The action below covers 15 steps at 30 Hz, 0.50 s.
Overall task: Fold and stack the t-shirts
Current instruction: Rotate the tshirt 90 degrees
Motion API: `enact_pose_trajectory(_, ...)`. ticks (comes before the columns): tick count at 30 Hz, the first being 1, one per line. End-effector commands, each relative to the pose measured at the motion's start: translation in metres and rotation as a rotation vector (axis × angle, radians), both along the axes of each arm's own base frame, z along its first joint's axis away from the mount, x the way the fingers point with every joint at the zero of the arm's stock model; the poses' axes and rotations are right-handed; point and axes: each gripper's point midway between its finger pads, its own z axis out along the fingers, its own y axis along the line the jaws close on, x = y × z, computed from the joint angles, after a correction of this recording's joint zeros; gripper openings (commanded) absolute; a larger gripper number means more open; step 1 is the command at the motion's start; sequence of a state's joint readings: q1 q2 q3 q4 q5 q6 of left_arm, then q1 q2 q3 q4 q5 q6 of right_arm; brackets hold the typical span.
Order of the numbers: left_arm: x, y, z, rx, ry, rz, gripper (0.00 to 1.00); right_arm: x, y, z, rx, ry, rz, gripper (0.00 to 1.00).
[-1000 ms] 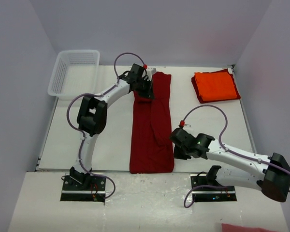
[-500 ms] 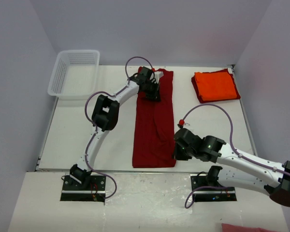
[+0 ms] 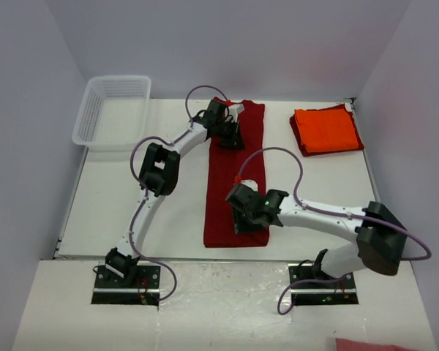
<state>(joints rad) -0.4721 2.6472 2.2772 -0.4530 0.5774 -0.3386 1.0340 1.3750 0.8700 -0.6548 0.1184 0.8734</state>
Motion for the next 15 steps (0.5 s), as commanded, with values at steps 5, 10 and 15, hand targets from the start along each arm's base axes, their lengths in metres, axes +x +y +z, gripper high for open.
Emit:
enact_pose_trajectory(5, 0.002, 0.028, -0.018, 0.095, 0.003, 0.04, 0.0, 0.051, 0.039, 0.001, -0.11, -0.104, 0.069, 0.38)
enact_pose_trajectory(10, -0.002, 0.033, -0.026, 0.097, 0.016, 0.037, 0.0, 0.062, 0.03, -0.003, -0.161, -0.099, 0.028, 0.34)
enact_pose_trajectory(15, -0.002, 0.036, -0.029, 0.093, 0.021, 0.036, 0.0, 0.062, 0.021, -0.012, -0.204, -0.087, 0.004, 0.29)
